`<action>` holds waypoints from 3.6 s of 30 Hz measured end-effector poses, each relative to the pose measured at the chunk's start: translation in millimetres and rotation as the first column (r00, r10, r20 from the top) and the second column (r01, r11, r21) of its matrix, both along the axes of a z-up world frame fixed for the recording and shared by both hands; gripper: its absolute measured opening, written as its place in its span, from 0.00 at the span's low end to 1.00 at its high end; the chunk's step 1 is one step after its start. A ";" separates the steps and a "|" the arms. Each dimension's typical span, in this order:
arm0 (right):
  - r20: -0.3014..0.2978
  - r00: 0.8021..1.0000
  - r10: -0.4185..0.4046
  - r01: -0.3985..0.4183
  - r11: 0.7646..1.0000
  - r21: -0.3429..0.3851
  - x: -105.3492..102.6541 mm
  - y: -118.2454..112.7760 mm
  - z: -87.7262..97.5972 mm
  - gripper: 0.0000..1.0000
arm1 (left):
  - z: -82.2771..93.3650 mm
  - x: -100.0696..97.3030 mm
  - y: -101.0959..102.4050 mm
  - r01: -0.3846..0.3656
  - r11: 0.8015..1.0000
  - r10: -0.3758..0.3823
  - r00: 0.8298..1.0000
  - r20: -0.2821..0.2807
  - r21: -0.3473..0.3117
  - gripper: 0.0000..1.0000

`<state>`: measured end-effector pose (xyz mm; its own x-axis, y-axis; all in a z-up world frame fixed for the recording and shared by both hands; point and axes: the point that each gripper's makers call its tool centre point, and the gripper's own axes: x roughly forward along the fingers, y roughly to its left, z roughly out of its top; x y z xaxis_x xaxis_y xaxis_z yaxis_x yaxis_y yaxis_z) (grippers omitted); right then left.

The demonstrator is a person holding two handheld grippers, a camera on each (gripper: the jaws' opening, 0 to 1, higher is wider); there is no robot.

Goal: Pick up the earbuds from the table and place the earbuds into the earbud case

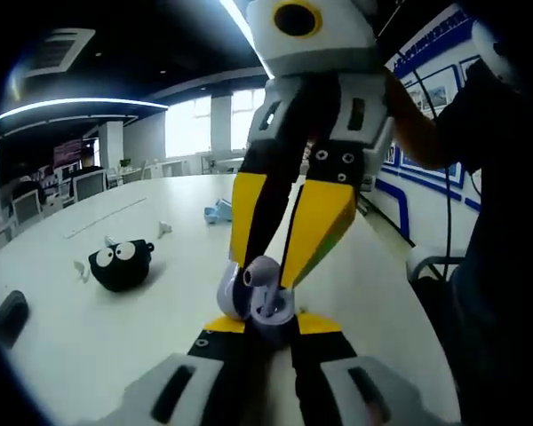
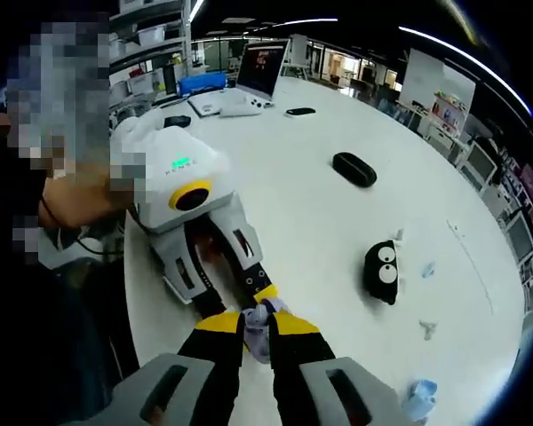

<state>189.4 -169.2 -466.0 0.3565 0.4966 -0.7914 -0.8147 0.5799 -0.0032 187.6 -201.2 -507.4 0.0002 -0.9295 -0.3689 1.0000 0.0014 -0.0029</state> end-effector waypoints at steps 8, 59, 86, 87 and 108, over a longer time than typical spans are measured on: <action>0.025 1.000 0.010 -0.010 1.000 0.004 -1.2 -0.8 1.1 0.11 | 0.2 -0.2 -0.1 -0.001 1.000 0.001 1.000 -0.003 0.000 0.19; 0.245 0.942 0.228 -0.214 0.973 -0.085 -11.1 -23.5 -17.8 0.14 | -0.2 1.5 -0.3 -0.003 1.000 0.003 1.000 -0.017 0.002 0.19; 0.180 0.983 0.045 -0.074 0.984 0.160 -10.2 -17.3 -11.7 0.11 | -1.1 0.5 -1.0 0.002 1.000 -0.002 1.000 -0.019 0.003 0.19; 0.181 0.982 0.047 -0.076 0.985 0.157 -10.7 -17.2 -11.5 0.11 | -1.1 0.5 -1.0 0.002 1.000 -0.002 1.000 -0.019 0.003 0.19; 0.261 0.782 0.567 -0.520 0.823 -0.228 -8.2 -9.2 -12.8 0.17 | -1.2 0.4 -0.7 0.007 1.000 -0.007 1.000 -0.025 0.002 0.19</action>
<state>181.3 -178.4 -478.8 0.2924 0.5767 -0.7629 -0.9375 0.0155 -0.3476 188.0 -201.9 -508.6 -0.0154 -0.9286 -0.3707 0.9996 -0.0054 -0.0281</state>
